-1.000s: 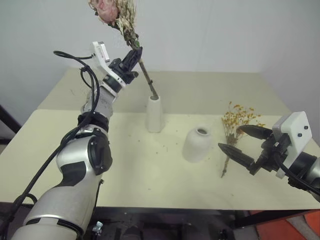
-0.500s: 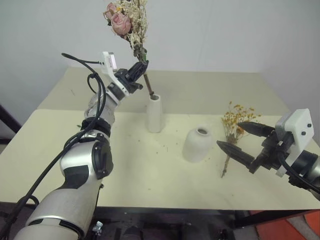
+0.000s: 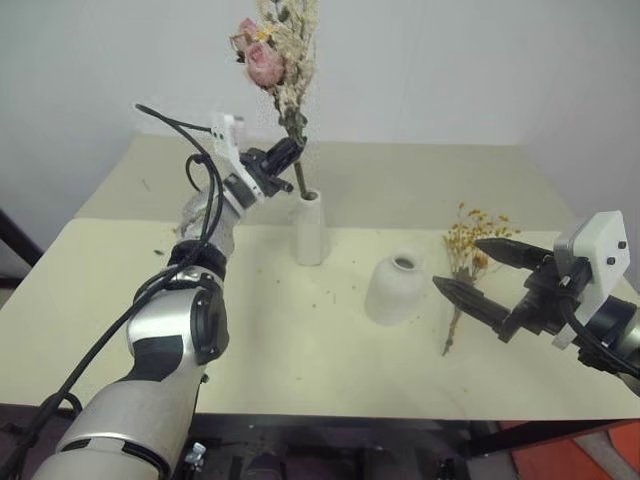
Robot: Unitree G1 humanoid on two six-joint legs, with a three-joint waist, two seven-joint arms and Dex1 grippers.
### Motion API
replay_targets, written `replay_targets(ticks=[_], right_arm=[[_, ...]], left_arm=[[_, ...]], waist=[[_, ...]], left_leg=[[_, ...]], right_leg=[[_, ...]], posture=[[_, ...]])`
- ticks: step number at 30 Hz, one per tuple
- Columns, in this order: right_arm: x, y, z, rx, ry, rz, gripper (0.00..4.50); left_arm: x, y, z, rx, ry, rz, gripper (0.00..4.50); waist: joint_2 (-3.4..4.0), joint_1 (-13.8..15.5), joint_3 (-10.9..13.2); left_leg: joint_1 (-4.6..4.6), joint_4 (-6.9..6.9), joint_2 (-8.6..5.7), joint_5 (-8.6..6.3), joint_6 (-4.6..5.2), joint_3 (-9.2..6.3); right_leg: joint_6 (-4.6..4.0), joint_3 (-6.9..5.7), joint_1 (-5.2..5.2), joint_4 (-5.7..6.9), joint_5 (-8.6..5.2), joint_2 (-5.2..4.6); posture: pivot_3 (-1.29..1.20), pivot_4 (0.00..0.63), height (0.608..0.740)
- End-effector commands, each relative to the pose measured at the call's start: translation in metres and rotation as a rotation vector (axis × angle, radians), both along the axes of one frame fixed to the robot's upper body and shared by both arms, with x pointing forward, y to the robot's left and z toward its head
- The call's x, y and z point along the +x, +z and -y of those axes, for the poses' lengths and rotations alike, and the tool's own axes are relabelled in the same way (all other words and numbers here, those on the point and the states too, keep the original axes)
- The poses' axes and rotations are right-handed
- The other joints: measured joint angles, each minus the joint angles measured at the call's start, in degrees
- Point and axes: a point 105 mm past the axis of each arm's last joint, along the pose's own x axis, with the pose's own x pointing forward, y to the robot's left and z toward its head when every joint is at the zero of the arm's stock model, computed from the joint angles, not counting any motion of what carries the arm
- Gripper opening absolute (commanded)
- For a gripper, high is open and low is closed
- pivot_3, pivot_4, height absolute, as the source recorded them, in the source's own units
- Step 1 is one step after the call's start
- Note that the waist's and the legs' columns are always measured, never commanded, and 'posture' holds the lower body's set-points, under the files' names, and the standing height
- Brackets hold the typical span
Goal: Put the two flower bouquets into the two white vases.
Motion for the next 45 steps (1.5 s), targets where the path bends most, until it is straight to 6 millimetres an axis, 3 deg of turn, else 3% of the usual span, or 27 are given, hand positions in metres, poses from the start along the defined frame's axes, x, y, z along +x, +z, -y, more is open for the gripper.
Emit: replay_targets(ticks=[1,12,20,26,29,35,38,41,45], right_arm=[[0.0,0.006,0.0,0.001,-0.002,0.04,4.5],[0.0,0.004,0.002,-0.005,-0.016,0.041,4.5],[0.0,0.002,0.003,-0.011,-0.021,0.041,4.5],[0.002,0.0,0.004,-0.01,-0.027,0.034,4.5],[0.002,0.0,0.005,-0.007,-0.027,0.033,4.5],[0.004,-0.001,0.006,-0.009,-0.028,0.031,4.5],[0.005,-0.001,0.007,-0.01,-0.029,0.029,4.5],[0.007,-0.002,0.011,-0.013,-0.051,0.02,4.5],[0.008,-0.002,0.019,-0.011,-0.083,0.006,4.5]], left_arm=[[-0.006,0.013,0.005,0.026,-0.023,0.084,0.14],[-0.006,0.004,0.01,0.026,-0.035,0.072,0.14],[-0.014,0.0,0.01,0.16,-0.077,0.134,2.59],[-0.013,-0.006,-0.005,0.29,-0.063,0.094,4.47],[-0.016,-0.003,-0.013,0.337,-0.068,0.108,4.47],[-0.032,0.042,-0.051,0.253,-0.022,0.199,4.47],[-0.052,0.039,-0.066,0.399,-0.054,0.229,4.47],[-0.063,0.029,-0.09,0.576,0.022,0.232,4.47],[-0.089,0.025,-0.116,0.633,-0.019,0.167,4.47]], waist=[[0.0,0.02,0.0],[0.0,0.01,0.0],[0.0,-0.07,0.0],[0.0,-0.2,0.0],[0.0,-0.16,0.0],[0.0,-0.29,0.0],[0.02,-1.31,0.0],[0.04,-1.46,-0.01],[0.03,-1.37,-0.01]], left_leg=[[0.0,0.0,0.0,0.0,0.0,0.0],[0.0,0.0,0.0,0.0,0.0,0.0],[0.01,0.0,0.0,0.0,0.0,0.0],[0.01,0.0,0.01,0.0,0.0,0.0],[0.02,0.0,0.01,0.0,0.0,0.0],[-0.03,0.0,0.02,0.0,0.0,0.0],[0.0,-0.03,0.03,0.0,0.0,0.0],[0.14,-0.07,0.04,0.0,0.0,0.02],[0.14,-0.05,0.1,0.0,0.0,0.02]], right_leg=[[-0.01,0.0,0.0,0.0,0.01,0.0],[0.0,0.0,0.0,0.0,0.0,0.0],[0.0,0.0,0.0,0.0,0.0,0.0],[0.0,0.01,0.0,0.01,0.0,0.01],[0.01,0.01,0.0,0.01,-0.01,0.01],[0.0,0.01,-0.04,0.0,0.0,0.01],[0.0,0.02,-0.04,0.01,-0.01,0.01],[0.0,0.06,0.01,0.06,-0.01,0.01],[0.26,0.05,0.01,0.07,-0.17,0.07]], posture=[[0.0,0.15,0.74],[0.0,0.15,0.74],[0.0,0.15,0.74],[0.0,0.15,0.74],[0.0,0.15,0.74],[0.0,0.15,0.74],[0.0,0.15,0.74],[0.0,0.15,0.74],[0.0,0.15,0.74]])
